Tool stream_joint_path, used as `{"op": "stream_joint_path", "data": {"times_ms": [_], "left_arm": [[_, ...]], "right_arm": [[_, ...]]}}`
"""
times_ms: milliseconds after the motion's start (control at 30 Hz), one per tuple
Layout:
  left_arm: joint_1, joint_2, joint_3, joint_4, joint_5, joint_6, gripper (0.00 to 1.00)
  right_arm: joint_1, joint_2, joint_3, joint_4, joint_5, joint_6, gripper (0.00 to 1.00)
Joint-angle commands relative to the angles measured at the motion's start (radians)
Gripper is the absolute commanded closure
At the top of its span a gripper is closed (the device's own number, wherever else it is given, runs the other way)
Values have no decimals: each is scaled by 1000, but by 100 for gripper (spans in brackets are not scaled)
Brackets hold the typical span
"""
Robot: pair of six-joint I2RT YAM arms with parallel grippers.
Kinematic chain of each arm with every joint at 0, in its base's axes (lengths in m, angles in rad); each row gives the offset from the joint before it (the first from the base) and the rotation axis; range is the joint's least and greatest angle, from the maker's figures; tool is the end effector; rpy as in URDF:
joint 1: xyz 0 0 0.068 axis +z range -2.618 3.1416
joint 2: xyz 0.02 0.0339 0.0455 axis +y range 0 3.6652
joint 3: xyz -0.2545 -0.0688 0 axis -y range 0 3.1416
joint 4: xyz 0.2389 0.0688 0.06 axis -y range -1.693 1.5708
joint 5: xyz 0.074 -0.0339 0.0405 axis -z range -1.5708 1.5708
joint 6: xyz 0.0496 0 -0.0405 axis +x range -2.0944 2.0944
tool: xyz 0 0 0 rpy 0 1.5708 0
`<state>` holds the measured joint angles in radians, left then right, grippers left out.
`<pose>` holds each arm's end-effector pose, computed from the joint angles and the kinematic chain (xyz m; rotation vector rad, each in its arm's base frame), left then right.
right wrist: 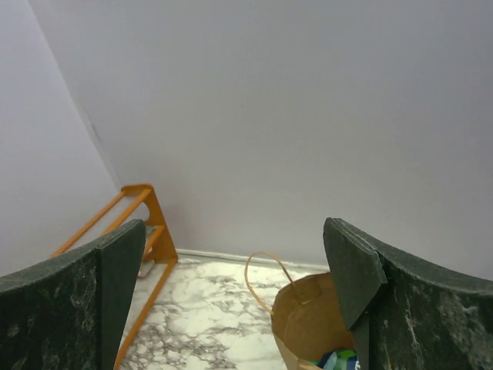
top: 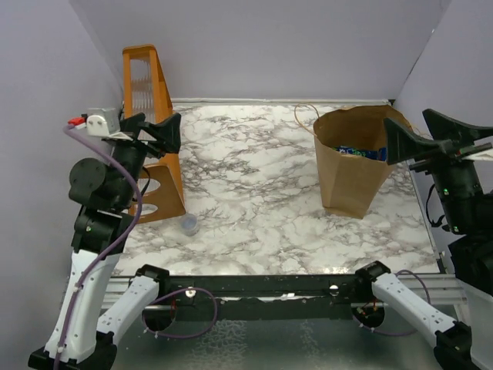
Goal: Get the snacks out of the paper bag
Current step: Adjust the paper bag at the center of the board.
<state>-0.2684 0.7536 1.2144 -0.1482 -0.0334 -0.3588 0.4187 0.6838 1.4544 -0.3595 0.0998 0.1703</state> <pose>0.1347 -0.0353 0.4856 -0.0868 1.2725 -0.5203 0.0618 0.0221 0.5330 -0.0564 1.1726 0.4628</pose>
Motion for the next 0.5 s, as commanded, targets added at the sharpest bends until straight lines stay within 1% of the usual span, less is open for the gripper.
{"op": "stream_joint_path", "data": {"times_ms": [0, 267, 400, 467], "left_arm": [[-6, 6, -111, 153, 59, 48, 1], [-43, 29, -277, 297, 148, 85, 1], [-69, 47, -323, 356, 213, 87, 1], [-80, 65, -334, 383, 250, 84, 1]], "right_arm": [[-11, 70, -15, -84, 83, -10, 1], [-20, 208, -21, -167, 115, -36, 1], [-24, 268, -41, -181, 169, -50, 1], [-25, 299, -49, -183, 230, -35, 1]]}}
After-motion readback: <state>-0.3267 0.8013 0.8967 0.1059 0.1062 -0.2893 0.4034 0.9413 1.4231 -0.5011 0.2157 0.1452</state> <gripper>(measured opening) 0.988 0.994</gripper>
